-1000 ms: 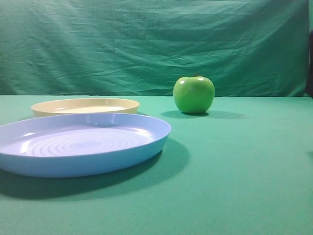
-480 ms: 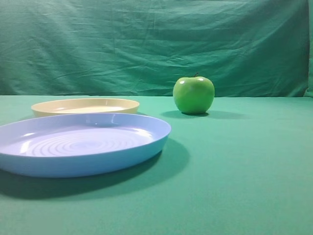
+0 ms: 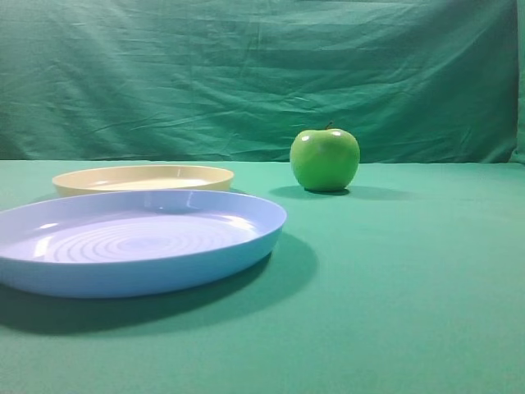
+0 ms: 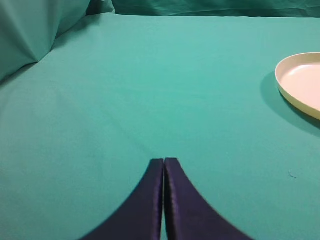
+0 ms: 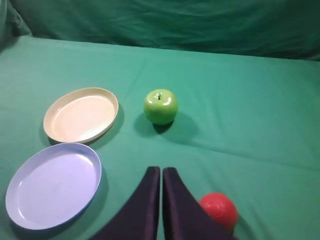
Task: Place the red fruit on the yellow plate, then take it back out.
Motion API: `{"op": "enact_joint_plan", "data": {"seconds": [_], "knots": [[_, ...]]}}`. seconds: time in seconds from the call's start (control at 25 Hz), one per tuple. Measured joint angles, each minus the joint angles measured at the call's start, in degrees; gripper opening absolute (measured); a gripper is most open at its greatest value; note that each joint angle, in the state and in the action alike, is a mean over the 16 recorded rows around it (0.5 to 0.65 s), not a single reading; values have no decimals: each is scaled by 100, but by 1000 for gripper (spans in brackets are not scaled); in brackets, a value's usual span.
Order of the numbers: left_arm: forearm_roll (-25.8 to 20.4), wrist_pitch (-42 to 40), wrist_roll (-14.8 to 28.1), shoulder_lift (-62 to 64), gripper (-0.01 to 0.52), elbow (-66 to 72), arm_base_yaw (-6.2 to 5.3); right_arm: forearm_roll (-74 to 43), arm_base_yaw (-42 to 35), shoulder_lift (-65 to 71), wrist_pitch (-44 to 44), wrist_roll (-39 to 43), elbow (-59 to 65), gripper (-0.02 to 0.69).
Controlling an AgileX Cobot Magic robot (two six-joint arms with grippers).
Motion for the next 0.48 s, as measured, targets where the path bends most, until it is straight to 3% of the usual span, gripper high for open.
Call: {"op": "enact_joint_plan", "data": {"seconds": [0.48], "knots": [[0,0,0,0,0,0,0,-483,-301,-1209,-1240,298,1644,0]]}}
